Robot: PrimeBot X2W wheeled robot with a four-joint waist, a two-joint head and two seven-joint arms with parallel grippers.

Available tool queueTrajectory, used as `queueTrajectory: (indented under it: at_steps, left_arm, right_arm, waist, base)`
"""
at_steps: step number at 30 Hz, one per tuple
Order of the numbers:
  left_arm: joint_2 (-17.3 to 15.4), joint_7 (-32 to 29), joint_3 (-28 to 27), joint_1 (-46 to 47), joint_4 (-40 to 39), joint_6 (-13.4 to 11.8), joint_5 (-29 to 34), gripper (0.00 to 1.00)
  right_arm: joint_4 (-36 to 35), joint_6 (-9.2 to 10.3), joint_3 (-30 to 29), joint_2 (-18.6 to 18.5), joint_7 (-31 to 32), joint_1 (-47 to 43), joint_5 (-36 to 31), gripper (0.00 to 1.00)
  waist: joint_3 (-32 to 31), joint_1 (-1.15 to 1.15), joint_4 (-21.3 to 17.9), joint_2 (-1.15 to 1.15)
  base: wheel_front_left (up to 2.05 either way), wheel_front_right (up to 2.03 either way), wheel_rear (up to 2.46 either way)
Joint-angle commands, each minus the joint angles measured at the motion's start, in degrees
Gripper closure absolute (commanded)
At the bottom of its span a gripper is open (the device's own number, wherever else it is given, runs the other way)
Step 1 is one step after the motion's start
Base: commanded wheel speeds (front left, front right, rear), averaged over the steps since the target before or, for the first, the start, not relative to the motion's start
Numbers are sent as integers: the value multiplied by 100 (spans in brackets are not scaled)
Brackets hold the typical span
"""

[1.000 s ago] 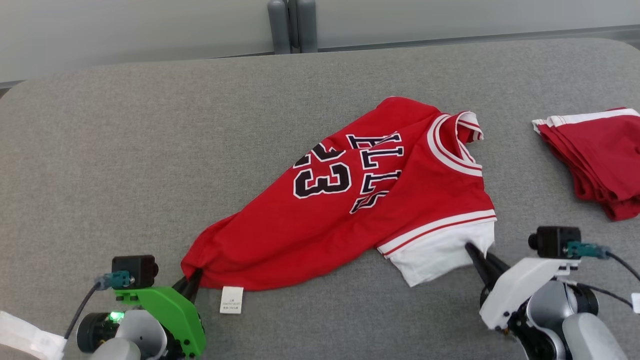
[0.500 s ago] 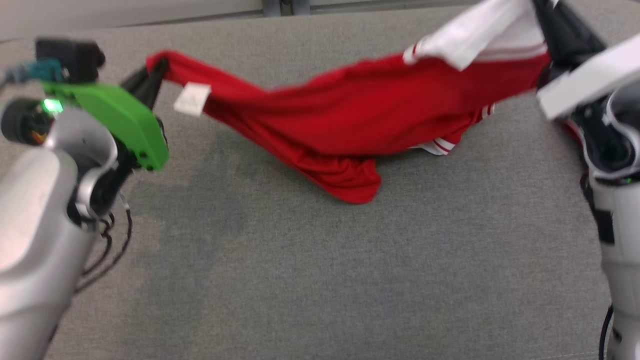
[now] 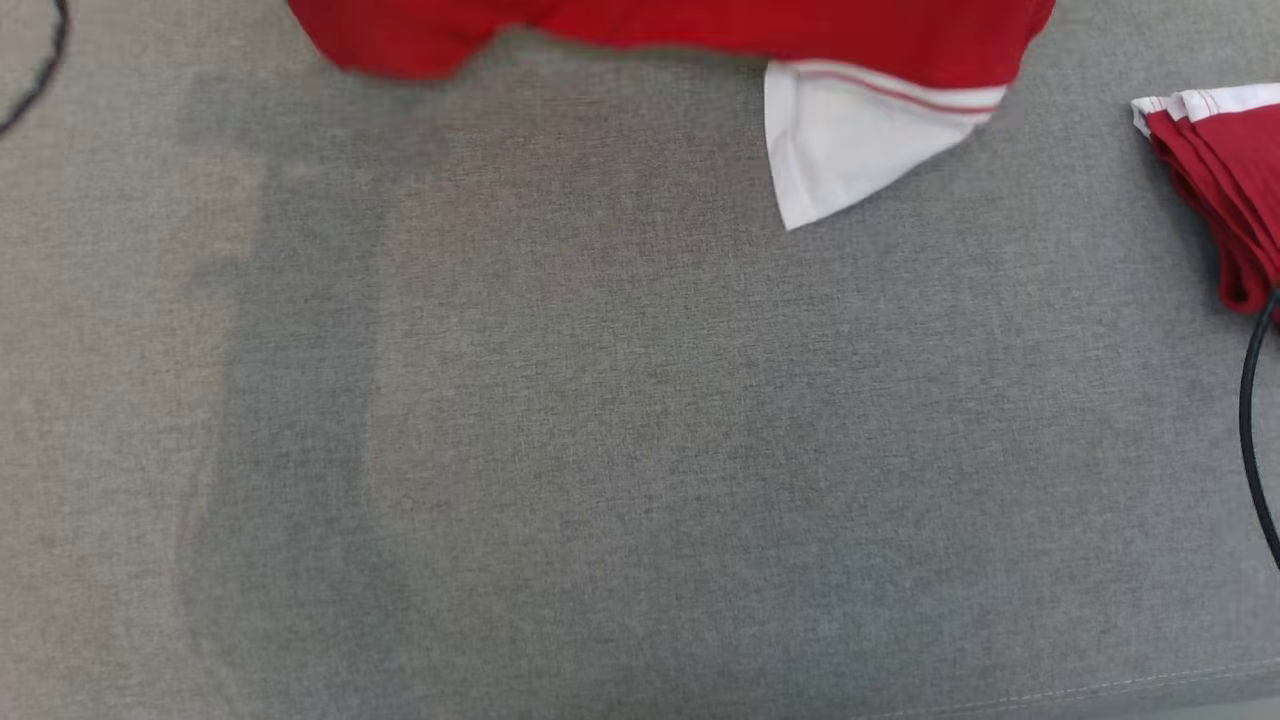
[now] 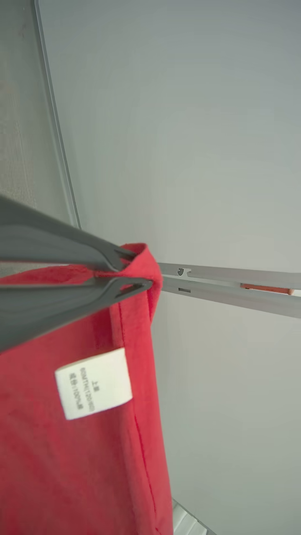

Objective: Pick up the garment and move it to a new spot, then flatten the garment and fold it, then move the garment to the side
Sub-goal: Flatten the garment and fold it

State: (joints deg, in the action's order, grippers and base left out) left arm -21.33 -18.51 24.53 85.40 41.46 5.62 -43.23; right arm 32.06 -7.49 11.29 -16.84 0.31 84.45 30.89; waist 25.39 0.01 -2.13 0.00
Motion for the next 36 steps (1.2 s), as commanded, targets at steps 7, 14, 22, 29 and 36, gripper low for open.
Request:
queueTrajectory:
  at_steps: [7,14,22,29,36]
  left_arm:
    - [64,96,141,1388,967,119,202,100]
    - [211,196,383,1727,1627,182,83,100]
    - [94,366,761,636,1546,188,-510,100]
    - [-249,147,1420,-1099,853,188,-1278,100]
    - [-769,-558,1850,-2594,143,188,-2013,100]
  right_arm:
    - [1014,0,807,-35,-388,1412,2,100]
    - [1661,2,1534,-147,-523,2040,389,100]
    - [1493,4,2627,-440,-605,1001,1080,100]
    - [311,5,4022,-1186,-458,-735,1990,100]
    - [-861,4,5052,-1841,675,-2130,3027,100]
  waist:
    - [-13,-1,-183,0]
    - [112,-1,-153,0]
    - [88,-1,-154,0]
    - [-620,-1,-176,0]
    - [-1473,-1,-241,0]
  base:
    - [0,0,0]
    - [0,0,0]
    - [0,0,0]
    - [0,0,0]
    - [0,0,0]
